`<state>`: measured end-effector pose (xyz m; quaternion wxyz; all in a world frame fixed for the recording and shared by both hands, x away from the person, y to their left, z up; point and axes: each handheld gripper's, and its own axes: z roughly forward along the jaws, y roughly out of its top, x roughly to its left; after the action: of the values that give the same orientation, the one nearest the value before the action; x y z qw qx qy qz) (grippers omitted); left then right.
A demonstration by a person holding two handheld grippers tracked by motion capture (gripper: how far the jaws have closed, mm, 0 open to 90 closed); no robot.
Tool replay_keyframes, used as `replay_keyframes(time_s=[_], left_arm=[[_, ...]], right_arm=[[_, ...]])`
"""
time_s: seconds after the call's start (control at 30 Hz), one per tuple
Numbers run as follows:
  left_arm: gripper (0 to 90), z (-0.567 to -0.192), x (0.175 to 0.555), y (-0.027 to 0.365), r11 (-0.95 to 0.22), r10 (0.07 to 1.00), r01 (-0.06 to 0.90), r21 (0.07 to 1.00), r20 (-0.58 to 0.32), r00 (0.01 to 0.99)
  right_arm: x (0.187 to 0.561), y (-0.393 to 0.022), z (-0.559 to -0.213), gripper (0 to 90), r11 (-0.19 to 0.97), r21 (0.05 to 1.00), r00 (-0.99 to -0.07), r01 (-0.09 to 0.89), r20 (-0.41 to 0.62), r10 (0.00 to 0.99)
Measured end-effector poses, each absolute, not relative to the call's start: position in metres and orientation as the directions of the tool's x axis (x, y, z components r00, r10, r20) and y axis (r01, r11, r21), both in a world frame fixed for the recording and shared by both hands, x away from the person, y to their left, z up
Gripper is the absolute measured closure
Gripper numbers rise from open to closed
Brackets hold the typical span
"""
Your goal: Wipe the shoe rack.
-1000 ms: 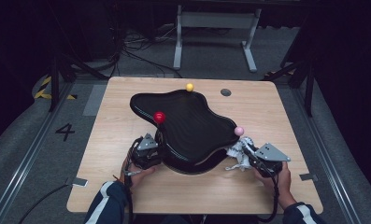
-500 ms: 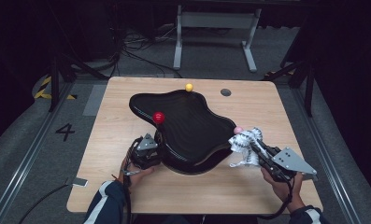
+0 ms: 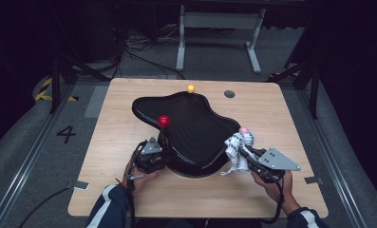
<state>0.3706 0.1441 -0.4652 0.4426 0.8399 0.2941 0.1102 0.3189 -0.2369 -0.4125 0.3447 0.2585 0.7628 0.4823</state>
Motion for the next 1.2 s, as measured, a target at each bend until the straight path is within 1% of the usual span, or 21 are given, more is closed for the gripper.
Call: replay_keyframes(time_s=[0.07,0.13,0.23,0.4,0.5,0.67,0.87,0.9,0.93,0.97,1.0,1.1,1.13,1.2], left_arm=[[74.4,-0.465,0.371,0.142,-0.447,0.584,0.385,0.808,-0.063,0.809],[74.4,-0.464,0.371,0.141,-0.458,0.584,0.383,0.802,-0.054,0.810],[74.5,-0.465,0.372,0.142,-0.451,0.579,0.377,0.809,-0.057,0.813],[74.5,-0.465,0.373,0.142,-0.452,0.578,0.383,0.806,-0.062,0.814],[74.5,-0.465,0.373,0.142,-0.454,0.575,0.382,0.805,-0.063,0.816],[74.5,-0.466,0.374,0.142,-0.446,0.569,0.383,0.809,-0.074,0.819],[74.5,-0.468,0.374,0.143,-0.433,0.567,0.380,0.817,-0.081,0.820],[74.5,-0.468,0.373,0.142,-0.418,0.570,0.396,0.818,-0.104,0.815],[74.5,-0.468,0.373,0.142,-0.421,0.570,0.397,0.816,-0.103,0.815],[74.5,-0.467,0.373,0.142,-0.436,0.574,0.388,0.812,-0.081,0.815],[74.5,-0.467,0.373,0.142,-0.436,0.574,0.385,0.813,-0.078,0.815],[74.5,-0.468,0.373,0.141,-0.436,0.576,0.386,0.813,-0.078,0.814],[74.5,-0.468,0.373,0.142,-0.432,0.577,0.387,0.815,-0.080,0.813],[74.4,-0.468,0.373,0.142,-0.434,0.575,0.387,0.813,-0.081,0.814]], right_arm=[[0.326,-0.239,-0.414,79.5,0.398,0.913,-0.626,0.090,-0.259,0.736],[0.328,-0.240,-0.416,79.5,0.401,0.911,-0.620,0.095,-0.261,0.740],[0.339,-0.248,-0.424,79.5,0.416,0.896,-0.594,0.155,-0.252,0.764],[0.356,-0.261,-0.429,79.4,0.392,0.889,-0.547,0.237,-0.211,0.810],[0.361,-0.263,-0.432,79.3,0.396,0.887,-0.540,0.236,-0.219,0.813],[0.358,-0.259,-0.427,79.3,0.406,0.893,-0.569,0.193,-0.236,0.788],[0.346,-0.248,-0.413,79.2,0.402,0.908,-0.618,0.117,-0.250,0.745],[0.344,-0.245,-0.411,79.2,0.398,0.911,-0.626,0.105,-0.251,0.739],[0.342,-0.242,-0.408,79.2,0.395,0.914,-0.638,0.092,-0.250,0.728],[0.339,-0.239,-0.406,79.1,0.400,0.913,-0.643,0.075,-0.262,0.719],[0.337,-0.236,-0.404,79.1,0.405,0.912,-0.649,0.065,-0.270,0.712],[0.331,-0.229,-0.399,79.1,0.413,0.910,-0.666,0.036,-0.286,0.689],[0.323,-0.220,-0.394,79.1,0.431,0.903,-0.685,0.000,-0.314,0.658],[0.317,-0.215,-0.390,79.0,0.436,0.899,-0.698,-0.029,-0.331,0.635]])
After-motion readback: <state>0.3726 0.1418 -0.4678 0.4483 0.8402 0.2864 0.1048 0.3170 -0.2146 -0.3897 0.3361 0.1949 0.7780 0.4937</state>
